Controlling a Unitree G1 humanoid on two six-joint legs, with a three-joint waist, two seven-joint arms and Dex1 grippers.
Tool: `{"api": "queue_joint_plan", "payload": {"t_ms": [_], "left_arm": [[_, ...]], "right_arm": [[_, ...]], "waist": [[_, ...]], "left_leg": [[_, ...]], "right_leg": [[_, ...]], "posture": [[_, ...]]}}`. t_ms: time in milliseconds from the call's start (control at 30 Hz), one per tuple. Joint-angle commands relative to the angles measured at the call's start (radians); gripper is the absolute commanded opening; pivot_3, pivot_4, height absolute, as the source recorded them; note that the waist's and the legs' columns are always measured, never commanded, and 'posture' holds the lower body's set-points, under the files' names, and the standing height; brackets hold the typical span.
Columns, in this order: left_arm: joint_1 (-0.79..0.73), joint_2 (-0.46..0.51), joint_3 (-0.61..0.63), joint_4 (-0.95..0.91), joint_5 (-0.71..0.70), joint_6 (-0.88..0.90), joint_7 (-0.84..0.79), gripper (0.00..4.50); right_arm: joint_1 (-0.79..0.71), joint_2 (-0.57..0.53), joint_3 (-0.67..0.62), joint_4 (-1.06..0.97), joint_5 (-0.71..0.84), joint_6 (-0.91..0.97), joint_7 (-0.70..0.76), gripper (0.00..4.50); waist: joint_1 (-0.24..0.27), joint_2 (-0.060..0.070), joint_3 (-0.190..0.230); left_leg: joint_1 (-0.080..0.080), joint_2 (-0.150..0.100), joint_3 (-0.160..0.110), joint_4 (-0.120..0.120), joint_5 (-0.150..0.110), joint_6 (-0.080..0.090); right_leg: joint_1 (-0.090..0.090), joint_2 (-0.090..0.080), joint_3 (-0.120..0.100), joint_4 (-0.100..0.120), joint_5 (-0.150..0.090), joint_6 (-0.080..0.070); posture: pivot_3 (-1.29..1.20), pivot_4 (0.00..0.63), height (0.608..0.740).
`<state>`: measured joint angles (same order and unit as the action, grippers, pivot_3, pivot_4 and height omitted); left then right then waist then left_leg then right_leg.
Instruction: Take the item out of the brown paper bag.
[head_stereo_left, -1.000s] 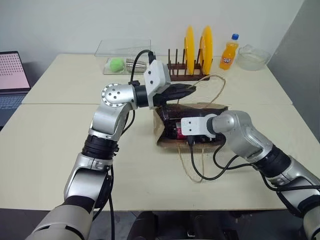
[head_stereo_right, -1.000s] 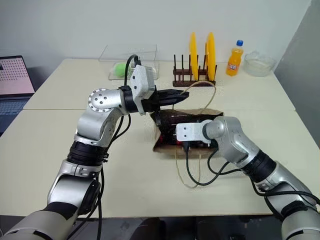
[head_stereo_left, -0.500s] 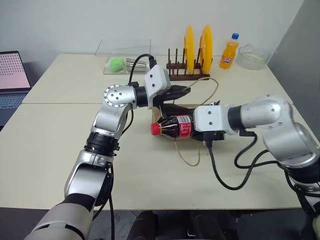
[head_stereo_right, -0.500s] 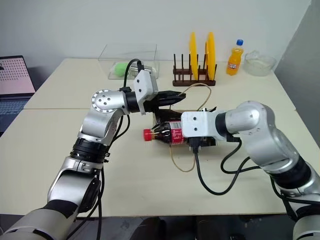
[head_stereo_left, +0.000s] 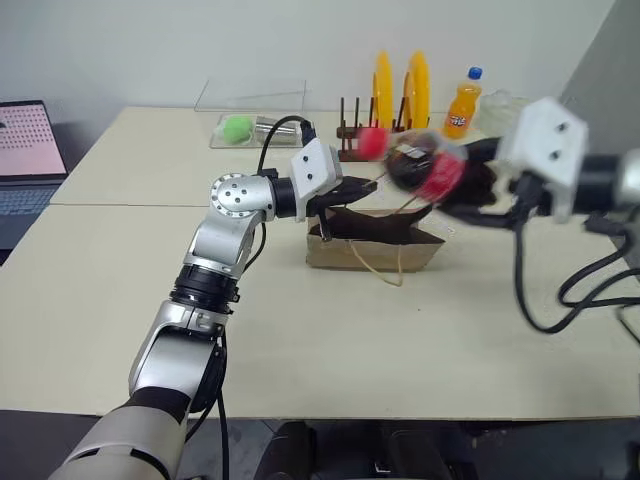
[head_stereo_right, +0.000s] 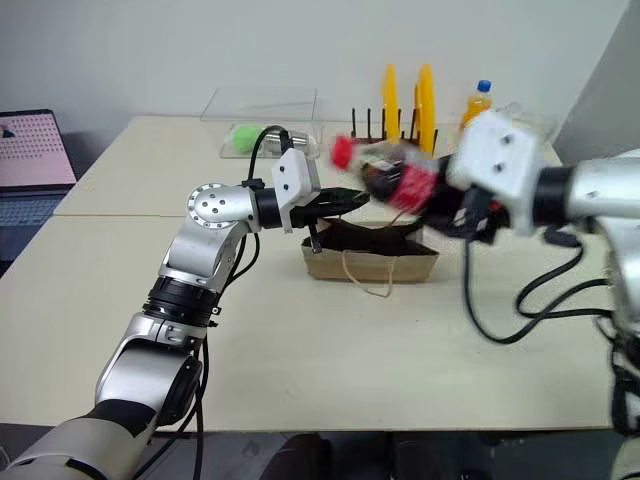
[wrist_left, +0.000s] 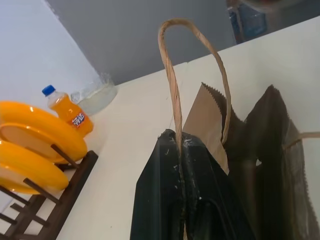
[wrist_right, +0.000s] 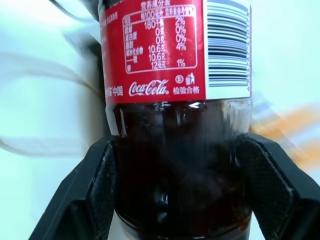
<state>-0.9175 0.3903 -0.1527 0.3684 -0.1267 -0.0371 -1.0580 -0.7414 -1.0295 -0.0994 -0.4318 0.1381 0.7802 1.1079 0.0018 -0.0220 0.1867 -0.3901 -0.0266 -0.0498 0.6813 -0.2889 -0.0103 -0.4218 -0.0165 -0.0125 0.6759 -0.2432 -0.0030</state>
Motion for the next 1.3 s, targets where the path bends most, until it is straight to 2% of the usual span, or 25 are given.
{"api": "queue_joint_plan", "payload": {"t_ms": [33, 267, 467, 767, 967, 1100, 1300], "left_arm": [[-0.006, 0.008, 0.005, -0.015, 0.003, -0.019, 0.003, 0.00], [-0.009, 0.009, 0.005, -0.009, 0.010, -0.024, 0.005, 0.00], [-0.003, 0.008, 0.006, -0.024, 0.009, -0.021, 0.007, 0.00], [-0.004, 0.005, 0.005, -0.027, 0.007, -0.020, 0.005, 0.00], [-0.009, 0.002, 0.004, -0.019, 0.009, -0.026, 0.004, 0.00], [-0.008, 0.003, 0.006, -0.021, 0.009, -0.025, 0.004, 0.00], [-0.009, 0.008, 0.006, -0.017, 0.015, -0.025, 0.009, 0.00]], "right_arm": [[0.074, -0.085, -0.054, 0.123, -0.071, -0.153, -0.046, 3.11], [0.144, -0.090, 0.082, 0.403, -0.197, -0.356, -0.123, 3.11], [0.095, -0.020, 0.257, 0.642, -0.318, -0.468, -0.132, 3.11], [0.006, 0.121, 0.335, 0.874, -0.341, -0.470, -0.121, 3.11], [-0.041, 0.129, 0.375, 0.968, -0.385, -0.520, -0.087, 3.11], [-0.050, 0.132, 0.370, 0.979, -0.385, -0.532, -0.079, 4.47], [-0.047, 0.084, 0.325, 0.872, -0.375, -0.560, -0.064, 4.47]], "waist": [[-0.001, 0.000, 0.000], [-0.011, 0.000, 0.000], [-0.011, 0.000, 0.000], [-0.010, 0.001, 0.000], [-0.009, 0.001, 0.000], [-0.008, 0.001, 0.000], [-0.009, 0.001, 0.000]], "left_leg": [[0.000, 0.000, 0.001, 0.000, 0.000, 0.000], [0.005, 0.001, 0.006, -0.001, 0.000, 0.000], [0.006, 0.002, 0.008, -0.001, 0.000, 0.000], [0.006, 0.002, 0.008, -0.001, 0.000, 0.000], [0.006, 0.002, 0.008, -0.001, 0.000, 0.000], [0.006, 0.002, 0.008, -0.001, 0.000, 0.000], [0.006, 0.002, 0.008, -0.001, 0.000, 0.000]], "right_leg": [[0.000, 0.000, 0.000, 0.000, 0.000, 0.000], [0.000, 0.000, 0.004, 0.003, 0.000, 0.000], [0.000, 0.000, 0.005, 0.004, 0.000, 0.000], [0.000, 0.000, 0.005, 0.004, 0.000, 0.000], [0.000, 0.000, 0.005, 0.003, 0.000, 0.000], [0.001, 0.000, 0.005, 0.003, 0.000, 0.000], [0.001, 0.000, 0.005, 0.004, 0.000, 0.000]], "posture": [[0.00, 0.150, 0.740], [0.00, 0.150, 0.740], [0.00, 0.150, 0.740], [0.00, 0.150, 0.740], [0.00, 0.150, 0.740], [0.00, 0.150, 0.740], [0.00, 0.150, 0.740]]}}
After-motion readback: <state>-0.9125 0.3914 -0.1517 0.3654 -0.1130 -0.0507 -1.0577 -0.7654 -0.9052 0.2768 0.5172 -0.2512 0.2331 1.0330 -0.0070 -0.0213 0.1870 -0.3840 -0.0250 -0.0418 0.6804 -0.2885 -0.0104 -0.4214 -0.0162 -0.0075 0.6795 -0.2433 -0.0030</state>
